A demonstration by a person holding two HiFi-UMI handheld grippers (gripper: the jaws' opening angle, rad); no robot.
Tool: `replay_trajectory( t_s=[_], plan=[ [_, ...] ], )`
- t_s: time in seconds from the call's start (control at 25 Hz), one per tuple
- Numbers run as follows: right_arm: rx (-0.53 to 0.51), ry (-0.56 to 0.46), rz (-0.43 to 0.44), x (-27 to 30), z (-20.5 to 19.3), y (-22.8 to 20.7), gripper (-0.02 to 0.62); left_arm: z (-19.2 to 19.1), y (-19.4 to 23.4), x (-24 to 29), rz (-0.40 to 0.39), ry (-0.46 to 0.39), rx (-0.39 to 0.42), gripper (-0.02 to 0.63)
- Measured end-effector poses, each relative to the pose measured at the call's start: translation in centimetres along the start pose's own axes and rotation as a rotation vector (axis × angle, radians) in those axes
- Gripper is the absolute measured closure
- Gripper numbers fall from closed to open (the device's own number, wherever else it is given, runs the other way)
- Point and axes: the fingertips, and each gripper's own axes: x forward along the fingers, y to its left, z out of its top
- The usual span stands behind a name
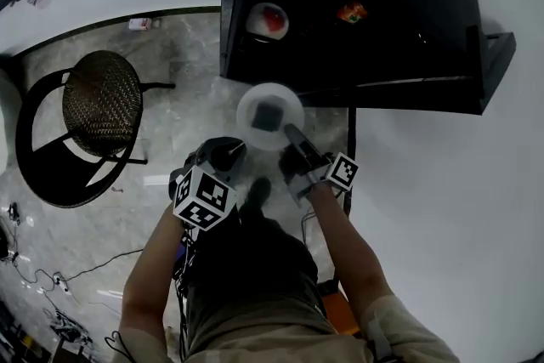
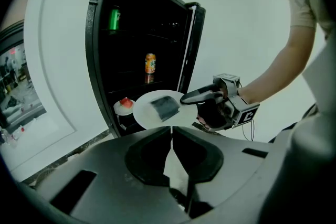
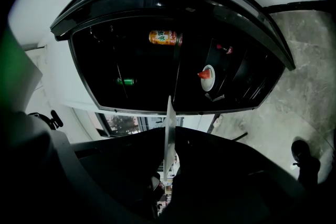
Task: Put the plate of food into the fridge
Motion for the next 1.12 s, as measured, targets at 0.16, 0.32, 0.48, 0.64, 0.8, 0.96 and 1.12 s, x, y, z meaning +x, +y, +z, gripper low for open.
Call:
replay_trajectory(
  t_s=[0.16,0.32,0.48,0.64,0.8,0.96,1.12],
  plan=[
    [-0.019,-0.001,-0.012,0.9,0.3,-2.1,0.552,-1.4,0.4,1.3,-0.006,0.014,0.008,0.588],
    [-0.024,0.012,-0.023,1.6,0.3,-4.0,0.552,-2.8,0.6,2.4,-0.016,0.030,0.018,0.588],
    [-0.029,0.025,-0.025,2.0,0.3,-5.6,0.552,-4.2,0.8,3.6,-0.038,0.044,-0.001,0.588],
    [-0.027,0.017,-0.026,2.7,0.8,-7.1,0.552,-5.4,1.7,5.1,-0.024,0.054,-0.004,0.588],
    [-0.022,0.014,-0.027,3.5,1.4,-8.5,0.552,-6.3,2.7,7.0,0.005,0.048,-0.015,0.588],
    [-0.029,0.015,-0.036,4.2,2.0,-10.1,0.552,-7.0,3.5,9.0,0.022,0.036,-0.024,0.588],
    [-0.027,0.001,-0.033,4.9,2.5,-11.6,0.552,-8.1,3.9,10.3,0.027,0.040,-0.022,0.588]
  ],
)
